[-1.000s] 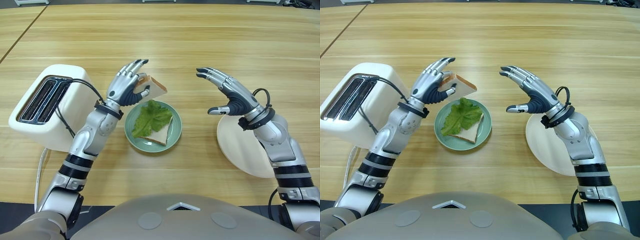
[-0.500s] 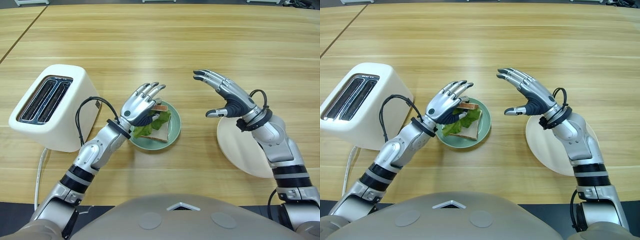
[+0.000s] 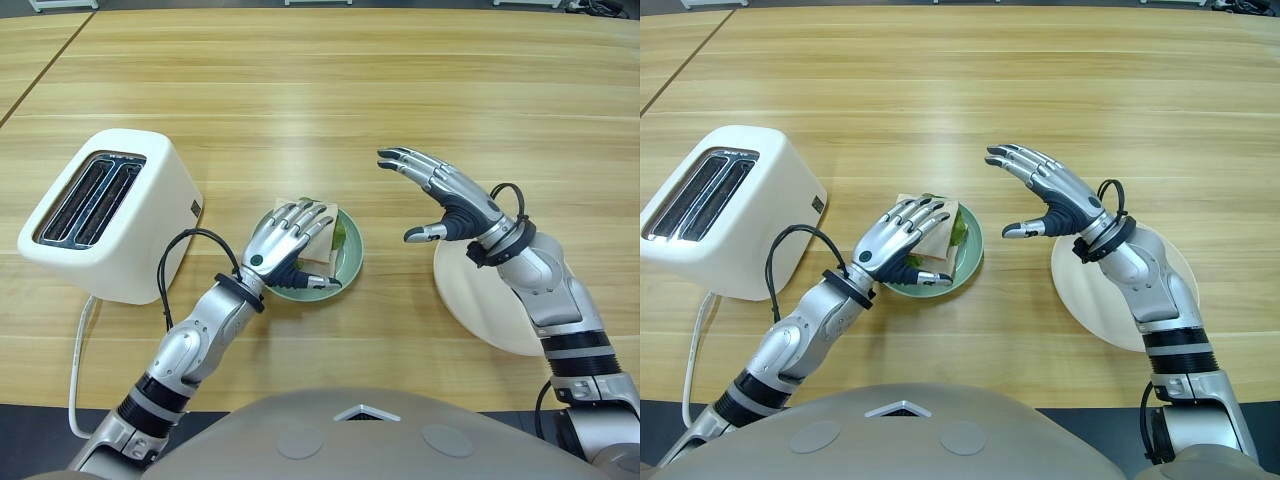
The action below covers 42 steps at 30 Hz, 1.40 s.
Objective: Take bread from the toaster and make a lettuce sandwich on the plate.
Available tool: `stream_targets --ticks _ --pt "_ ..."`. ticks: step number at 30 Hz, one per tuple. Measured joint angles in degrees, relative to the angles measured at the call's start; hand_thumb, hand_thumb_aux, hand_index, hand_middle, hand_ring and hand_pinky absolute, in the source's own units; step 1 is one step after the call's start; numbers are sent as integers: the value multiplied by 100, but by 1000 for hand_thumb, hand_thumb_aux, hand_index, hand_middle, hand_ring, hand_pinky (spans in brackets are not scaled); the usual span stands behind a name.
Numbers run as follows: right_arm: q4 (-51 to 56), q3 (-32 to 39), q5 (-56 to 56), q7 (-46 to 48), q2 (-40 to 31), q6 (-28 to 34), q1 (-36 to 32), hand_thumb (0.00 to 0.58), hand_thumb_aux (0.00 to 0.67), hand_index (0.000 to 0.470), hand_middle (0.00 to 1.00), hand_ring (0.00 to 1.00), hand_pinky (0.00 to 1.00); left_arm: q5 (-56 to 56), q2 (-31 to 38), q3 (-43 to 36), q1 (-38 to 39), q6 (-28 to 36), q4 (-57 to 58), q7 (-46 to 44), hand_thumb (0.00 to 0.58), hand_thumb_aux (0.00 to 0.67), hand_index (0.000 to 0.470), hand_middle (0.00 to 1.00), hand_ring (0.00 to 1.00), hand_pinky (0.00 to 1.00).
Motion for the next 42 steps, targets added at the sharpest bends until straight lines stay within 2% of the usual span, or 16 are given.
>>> stream_targets --ticks 7,12,16,18,20,21,22,23,24,25,26,28,32,36,42 --pt "65 145 -25 0 5 -44 18 0 0 0 0 0 0 -996 -199 293 750 240 -603 -524 0 0 0 0 0 0" --pt "96 157 -24 3 4 -57 18 0 0 0 0 0 0 -1771 -348 403 883 393 -580 -1005 0 0 0 0 0 0" --pt "22 220 12 262 -145 -181 52 0 0 0 0 0 0 -2357 -287 1020 986 101 -1459 -965 0 0 0 0 0 0" --pt "-251 501 216 825 -572 -438 336 0 0 0 0 0 0 -2968 -23 1591 1223 -153 -2101 -1096 0 0 0 0 0 0" --pt "-477 692 390 1214 -790 -475 600 0 0 0 0 0 0 -3380 236 1896 1505 -376 -2223 -1356 0 0 0 0 0 0" --pt "-643 789 463 1446 -930 -458 741 0 0 0 0 0 0 -3643 500 2125 1755 -570 -2215 -1546 18 11 7 0 0 0" --pt "-757 890 494 1646 -1032 -427 832 0 0 0 0 0 0 -3878 763 2337 2004 -769 -2172 -1744 152 95 66 0 0 0" --pt "-822 1012 507 1851 -1115 -387 928 349 247 173 306 306 306 -4087 1067 2506 2322 -968 -2079 -1994 447 349 245 67 67 67" --pt "-832 1082 510 1928 -1133 -364 974 449 352 247 502 502 502 -4142 1171 2563 2483 -1026 -2037 -2113 458 363 254 94 94 94" --pt "-902 1215 502 2131 -1159 -301 1039 576 617 433 988 988 988 -4313 1439 2648 2795 -1197 -1969 -2415 580 670 470 824 824 824" --pt "-937 1320 444 2226 -1157 -242 1066 580 670 470 988 988 988 -4370 1619 2672 3011 -1284 -1853 -2629 580 670 470 1000 1000 1000" --pt "-1002 1468 360 2358 -1108 -70 1088 580 670 470 988 988 988 -4504 1847 2716 3231 -1360 -1545 -2933 580 670 470 1000 1000 1000" --pt "-946 1808 -57 2542 -924 137 983 580 670 470 992 992 992 -4416 2031 2518 3119 -1409 -966 -3275 580 670 470 1000 1000 1000" --pt "-621 2093 -509 2668 -858 270 876 580 670 470 988 988 988 -3708 1910 1992 2441 -1297 -437 -3321 580 670 470 1000 1000 1000" --pt "-272 2250 -923 2342 -493 355 472 580 670 470 984 984 984 -2961 1320 1436 1180 -1072 254 -2884 580 670 470 1000 1000 1000"
